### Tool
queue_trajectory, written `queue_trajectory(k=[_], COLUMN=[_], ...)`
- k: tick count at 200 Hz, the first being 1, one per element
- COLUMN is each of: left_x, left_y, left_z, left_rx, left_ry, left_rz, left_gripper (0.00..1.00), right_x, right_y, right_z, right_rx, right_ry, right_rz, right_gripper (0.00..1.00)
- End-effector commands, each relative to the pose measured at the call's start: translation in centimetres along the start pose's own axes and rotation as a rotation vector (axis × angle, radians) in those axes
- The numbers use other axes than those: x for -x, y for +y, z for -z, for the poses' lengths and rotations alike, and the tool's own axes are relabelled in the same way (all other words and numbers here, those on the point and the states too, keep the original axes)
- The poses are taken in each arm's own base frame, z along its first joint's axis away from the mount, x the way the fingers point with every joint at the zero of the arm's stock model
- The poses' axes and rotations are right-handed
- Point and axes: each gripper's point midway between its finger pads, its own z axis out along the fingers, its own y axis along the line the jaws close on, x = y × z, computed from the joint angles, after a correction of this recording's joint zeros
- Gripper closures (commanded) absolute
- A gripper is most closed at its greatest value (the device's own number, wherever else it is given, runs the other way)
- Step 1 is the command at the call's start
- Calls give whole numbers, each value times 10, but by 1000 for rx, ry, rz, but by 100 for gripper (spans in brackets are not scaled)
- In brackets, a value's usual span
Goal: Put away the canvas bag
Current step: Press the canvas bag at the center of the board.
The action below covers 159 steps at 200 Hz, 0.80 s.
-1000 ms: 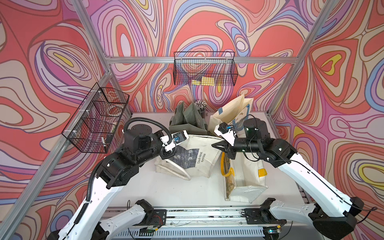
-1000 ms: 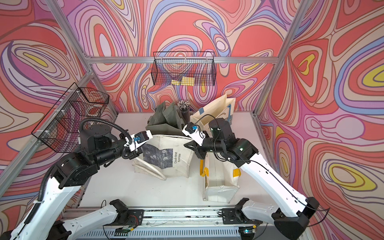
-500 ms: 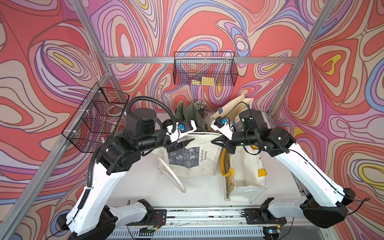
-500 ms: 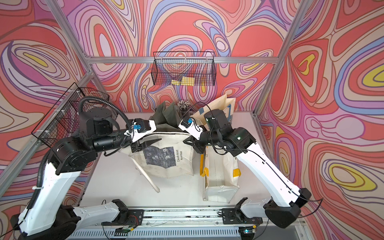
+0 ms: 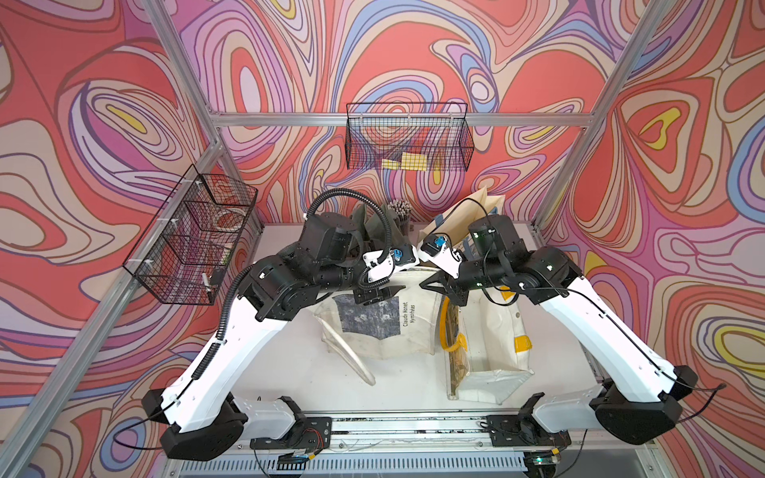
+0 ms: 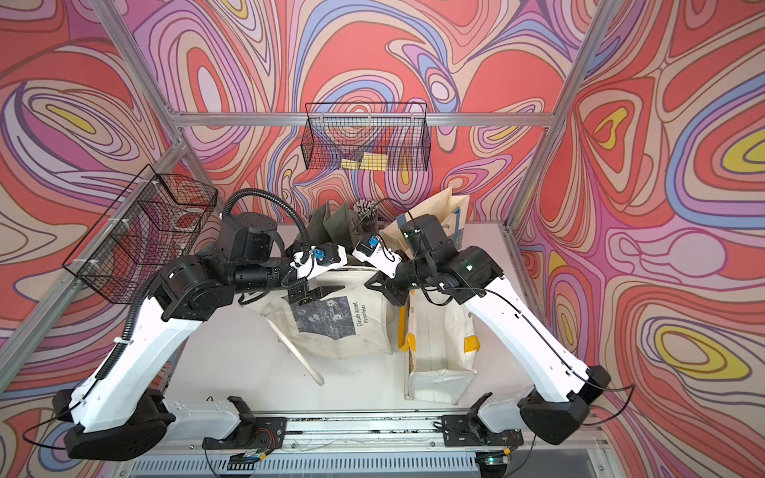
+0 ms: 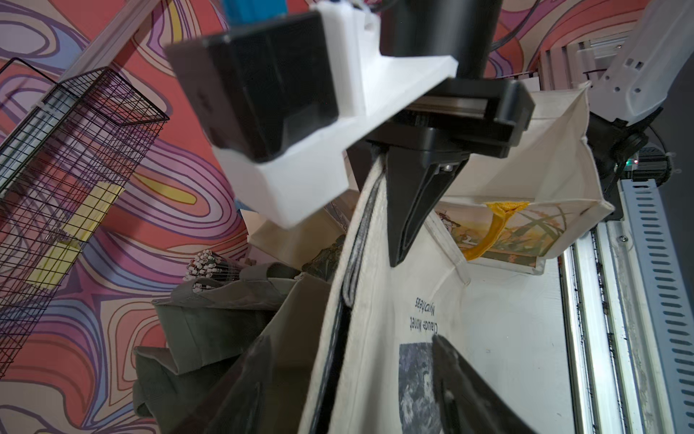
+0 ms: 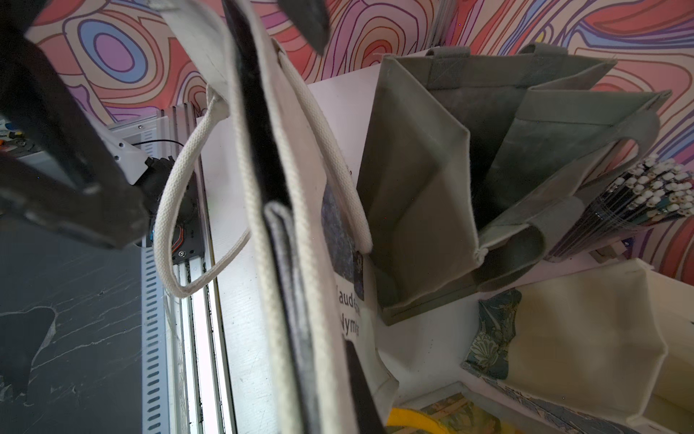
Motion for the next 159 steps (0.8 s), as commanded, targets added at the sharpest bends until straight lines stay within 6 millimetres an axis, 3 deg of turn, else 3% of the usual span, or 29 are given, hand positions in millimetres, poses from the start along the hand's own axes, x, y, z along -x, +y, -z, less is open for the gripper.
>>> queue_trajectory(k=[1,24,36,75,95,121,159], left_x=[-1,-6,-6,3,6,12,27], left_y=[4,6,7,7,5,-1,-4], left_z=[-9,-18,-21,-21,-16,-6,23], left_rx=[17,17,21,24,22,17,24], left_ry=[3,27,27,-25,-48,-96,-204], left_rz=[3,11,13,-9,-31,-67,-103], left_gripper=[29,32,40,100,100,100,100], right_x=[28,31,32,37,33,28,18], right_y=[2,2,2,8,12,23,27], right_z=[11,9,9,14,13,9,3], right_rx=[7,9,7,20,27,85,107], right_ry=[-119,-134,-143,-219,-237,-296,-351], right_rz=[49,53,54,61,53,24,-42], right_gripper=[100,100,100,100,87,61,50])
